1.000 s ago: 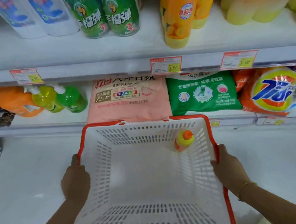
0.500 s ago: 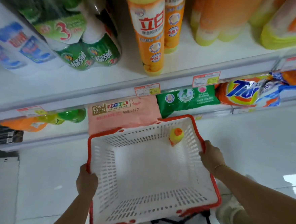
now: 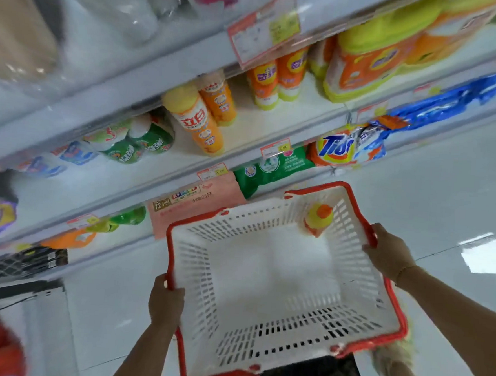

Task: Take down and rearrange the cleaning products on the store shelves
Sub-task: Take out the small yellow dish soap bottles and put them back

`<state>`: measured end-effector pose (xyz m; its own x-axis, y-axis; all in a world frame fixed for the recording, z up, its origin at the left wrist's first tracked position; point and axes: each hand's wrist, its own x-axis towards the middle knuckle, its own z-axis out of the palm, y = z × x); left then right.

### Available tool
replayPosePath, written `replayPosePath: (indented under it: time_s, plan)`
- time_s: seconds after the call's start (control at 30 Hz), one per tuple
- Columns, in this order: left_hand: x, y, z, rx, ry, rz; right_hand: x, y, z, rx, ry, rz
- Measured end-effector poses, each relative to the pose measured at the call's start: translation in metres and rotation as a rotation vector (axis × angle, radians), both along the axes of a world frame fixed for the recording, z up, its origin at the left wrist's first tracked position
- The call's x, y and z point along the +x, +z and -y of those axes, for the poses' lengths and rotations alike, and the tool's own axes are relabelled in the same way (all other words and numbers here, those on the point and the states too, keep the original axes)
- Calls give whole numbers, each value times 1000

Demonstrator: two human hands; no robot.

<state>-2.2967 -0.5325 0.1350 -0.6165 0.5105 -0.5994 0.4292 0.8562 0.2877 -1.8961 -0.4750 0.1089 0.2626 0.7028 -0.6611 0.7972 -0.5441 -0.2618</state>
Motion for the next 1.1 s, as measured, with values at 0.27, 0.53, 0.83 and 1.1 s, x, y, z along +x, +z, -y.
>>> replayPosePath:
  time_s: [0.27, 0.53, 0.83, 1.1]
  plan:
    - [122, 60, -34, 32, -83, 30, 137, 74, -13, 82, -46, -19]
    - [254, 102, -73, 70, -132, 44, 275, 126, -26, 136, -87, -41]
    - [337, 110, -118, 76, -51, 233, 367, 138, -34, 159, -205, -16]
    - [391, 88, -143, 40, 6, 378, 426, 118, -67, 167, -228, 47]
